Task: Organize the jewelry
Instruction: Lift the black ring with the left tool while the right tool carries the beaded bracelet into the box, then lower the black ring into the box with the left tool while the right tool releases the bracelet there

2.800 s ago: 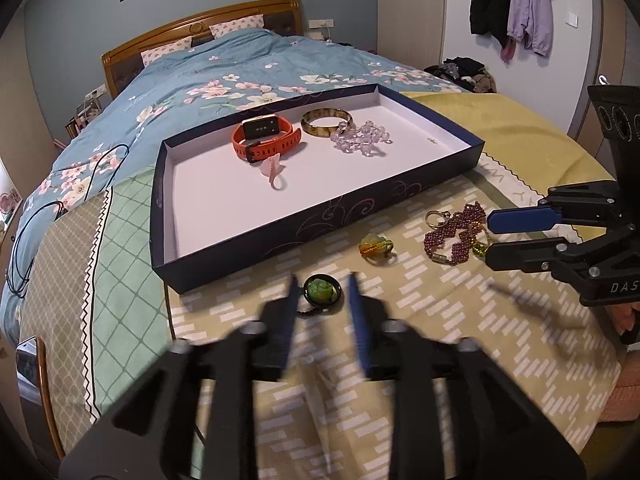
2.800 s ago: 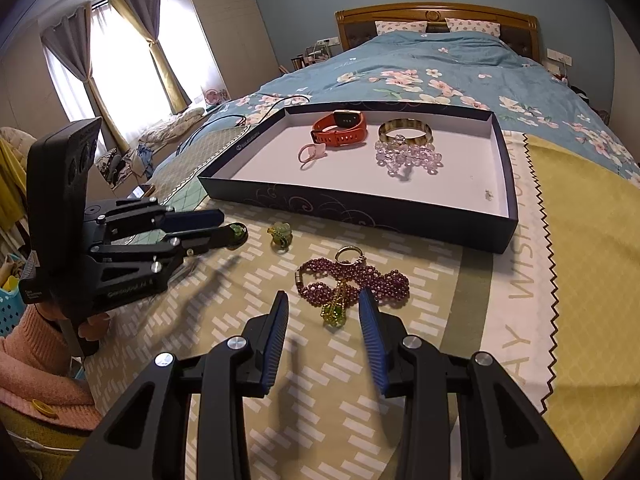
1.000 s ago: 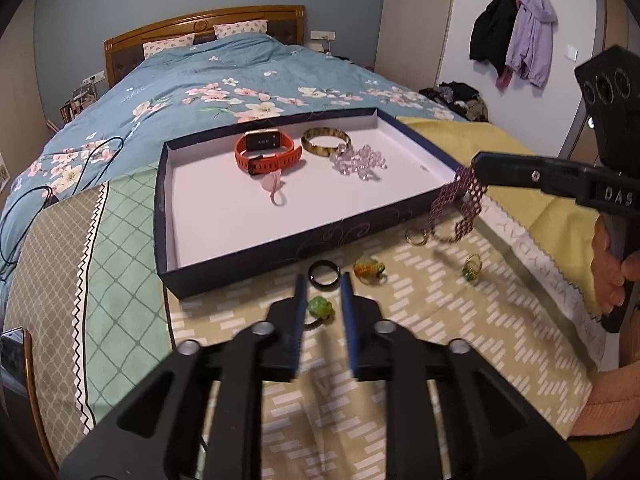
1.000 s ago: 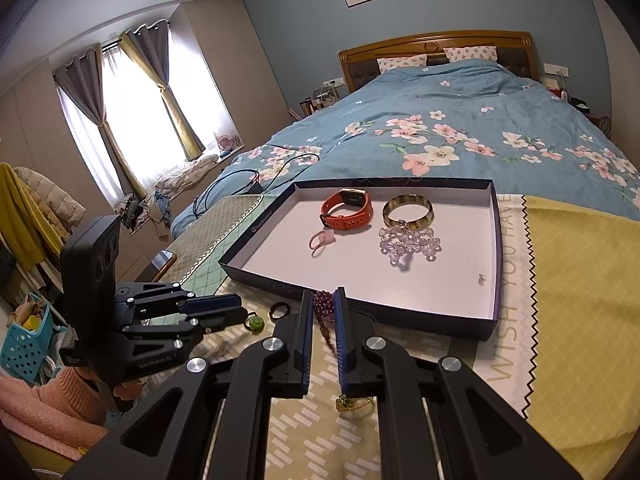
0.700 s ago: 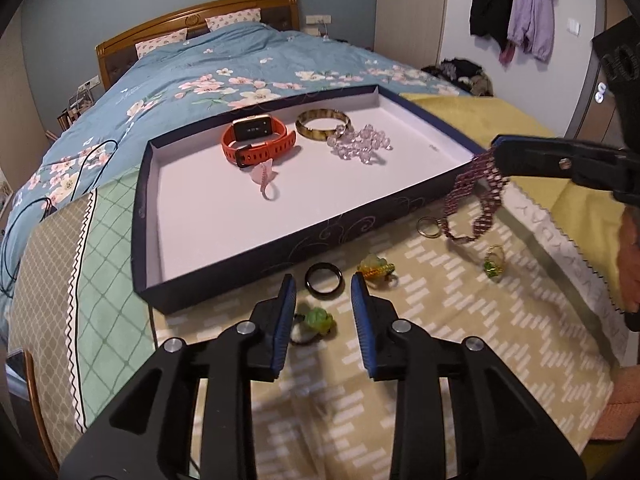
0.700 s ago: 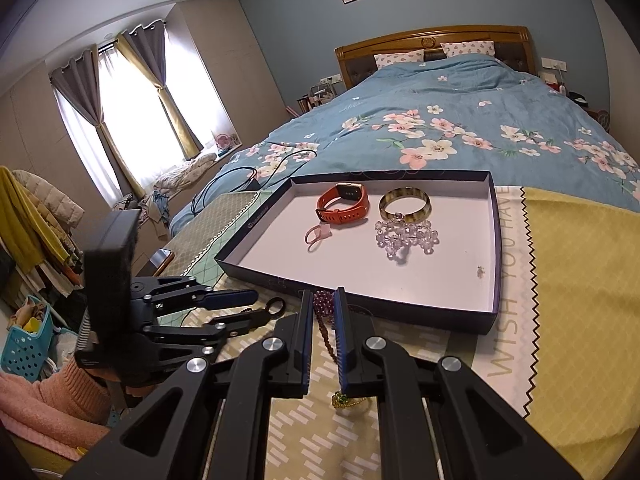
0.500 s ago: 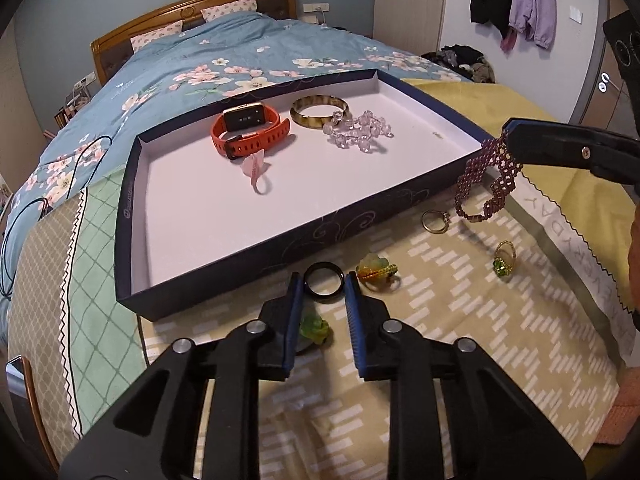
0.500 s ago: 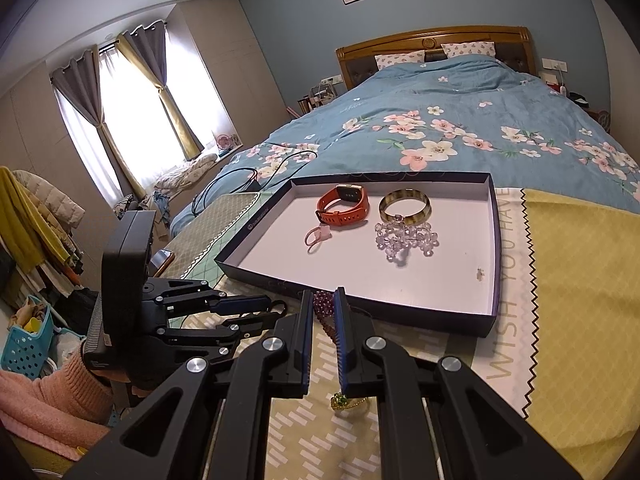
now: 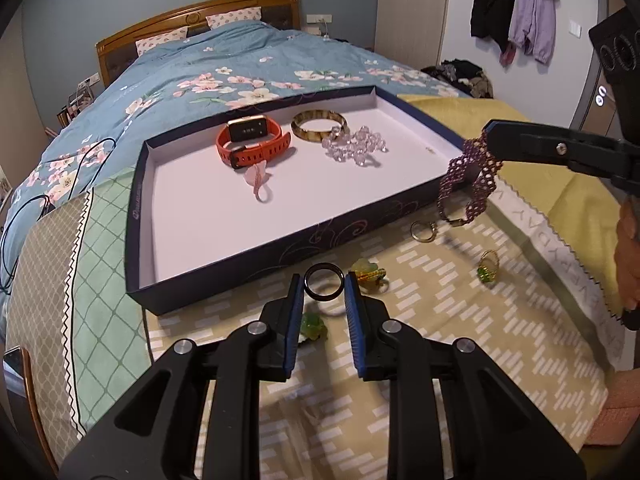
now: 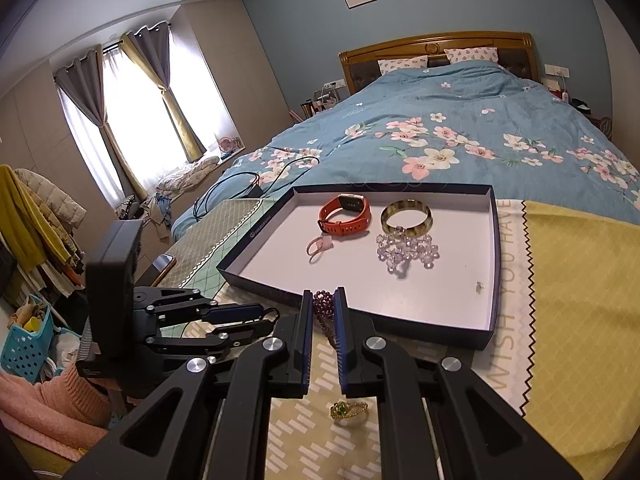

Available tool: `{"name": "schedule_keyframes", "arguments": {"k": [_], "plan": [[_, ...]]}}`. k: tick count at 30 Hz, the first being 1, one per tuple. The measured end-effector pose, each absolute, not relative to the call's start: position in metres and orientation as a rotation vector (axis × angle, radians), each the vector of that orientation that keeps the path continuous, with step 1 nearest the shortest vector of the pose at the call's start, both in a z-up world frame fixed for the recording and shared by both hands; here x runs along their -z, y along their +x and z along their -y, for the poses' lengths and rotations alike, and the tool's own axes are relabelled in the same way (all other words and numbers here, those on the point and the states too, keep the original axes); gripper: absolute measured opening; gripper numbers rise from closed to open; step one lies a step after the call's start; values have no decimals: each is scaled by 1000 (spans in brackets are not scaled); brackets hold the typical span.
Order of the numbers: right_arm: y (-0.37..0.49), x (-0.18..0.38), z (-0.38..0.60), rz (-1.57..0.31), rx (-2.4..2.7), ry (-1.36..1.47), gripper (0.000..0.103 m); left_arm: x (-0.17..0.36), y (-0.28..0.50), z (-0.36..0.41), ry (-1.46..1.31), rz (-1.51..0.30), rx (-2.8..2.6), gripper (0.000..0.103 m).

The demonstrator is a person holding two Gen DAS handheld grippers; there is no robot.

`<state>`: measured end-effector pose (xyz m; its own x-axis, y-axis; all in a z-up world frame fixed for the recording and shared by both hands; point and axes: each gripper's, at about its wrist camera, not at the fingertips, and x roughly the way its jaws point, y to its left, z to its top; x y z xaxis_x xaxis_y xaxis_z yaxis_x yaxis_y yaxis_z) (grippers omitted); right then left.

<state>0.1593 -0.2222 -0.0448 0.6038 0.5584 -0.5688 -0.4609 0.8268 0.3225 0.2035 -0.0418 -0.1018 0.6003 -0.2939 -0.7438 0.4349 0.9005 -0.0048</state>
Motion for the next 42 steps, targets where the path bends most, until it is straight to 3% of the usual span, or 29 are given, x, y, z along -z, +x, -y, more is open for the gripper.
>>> {"name": "schedule_keyframes", "arguments": {"k": [15,42], "plan": [[174,29,217,-666,-603,136,9,61,201,38,144,-726,425,21],[220,27,209,-673,-590,155,9,49,241,33,121,-703,383,21]]}}
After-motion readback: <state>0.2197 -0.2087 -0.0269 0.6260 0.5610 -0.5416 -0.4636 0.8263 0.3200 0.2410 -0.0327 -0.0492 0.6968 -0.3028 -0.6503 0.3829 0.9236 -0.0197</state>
